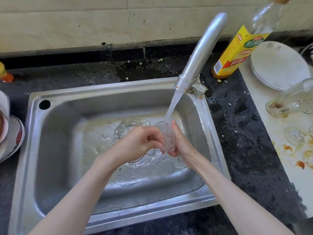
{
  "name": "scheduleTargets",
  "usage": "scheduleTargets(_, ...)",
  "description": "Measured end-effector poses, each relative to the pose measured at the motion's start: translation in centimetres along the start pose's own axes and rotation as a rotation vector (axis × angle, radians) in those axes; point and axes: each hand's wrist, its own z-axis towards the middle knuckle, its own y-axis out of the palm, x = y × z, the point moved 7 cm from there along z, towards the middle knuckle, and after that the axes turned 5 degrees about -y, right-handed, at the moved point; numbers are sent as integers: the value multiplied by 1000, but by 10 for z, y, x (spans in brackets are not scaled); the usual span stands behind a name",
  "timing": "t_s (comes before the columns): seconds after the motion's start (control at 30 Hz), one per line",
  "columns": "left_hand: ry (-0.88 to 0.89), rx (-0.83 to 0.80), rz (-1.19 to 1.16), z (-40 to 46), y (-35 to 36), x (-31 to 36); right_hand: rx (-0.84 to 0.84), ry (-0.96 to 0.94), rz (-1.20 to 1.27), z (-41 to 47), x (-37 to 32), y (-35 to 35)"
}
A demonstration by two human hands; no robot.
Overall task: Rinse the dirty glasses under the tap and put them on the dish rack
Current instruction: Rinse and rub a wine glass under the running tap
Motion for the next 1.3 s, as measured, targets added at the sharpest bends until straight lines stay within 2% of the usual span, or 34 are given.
scheduleTargets(0.13, -63, 230, -37, 1, -11, -5, 71, -136, -113, -4, -10, 2)
scheduleTargets(0.17, -31, 211, 4, 2, -10, -4, 62, -138, -98, -3, -10, 2)
scheduleTargets(0.27, 95, -27, 160, 0, 4, 2, 33, -79, -23, -2, -6, 1)
scheduleTargets(0.33, 126, -127, 207, 0, 9, -1, 8, -50, -22, 0, -1, -1)
scheduleTargets(0.4, 84, -89, 219, 1, 8, -3, -24, -65, -41, 1, 1, 0)
scheduleTargets(0.5, -9, 128, 160, 2, -2, -3, 9, -153, -118, 0, -6, -2)
scheduleTargets(0.57, -16, 192, 96, 3, -5, -5, 14, -191, -126, -3, -13, -2)
scheduleTargets(0.7, 91, 0, 114, 2, 7, 1, -26, -90, -104, -1, -9, 0)
scheduleTargets(0.8, 49, 99, 0, 1, 2, -6, -19, -67, -84, 1, -10, 4)
scheduleTargets(0.93, -31, 261, -150, 1, -7, -20, -19, -172, -248, -1, -22, 7)
scheduleTargets(1.0, -27, 301, -249, 5, -8, -23, -25, -173, -187, -5, -22, 8)
scheduleTargets(1.07, 34, 305, -323, 8, -5, -17, -53, -175, -8, -7, -17, 7)
scheduleTargets(1.17, 14, 281, -465, 10, 2, -12, -147, -40, 249, -10, -8, 12)
scheduleTargets(1.3, -161, 203, -658, 9, 17, -16, -191, 19, 219, -11, 1, 13)
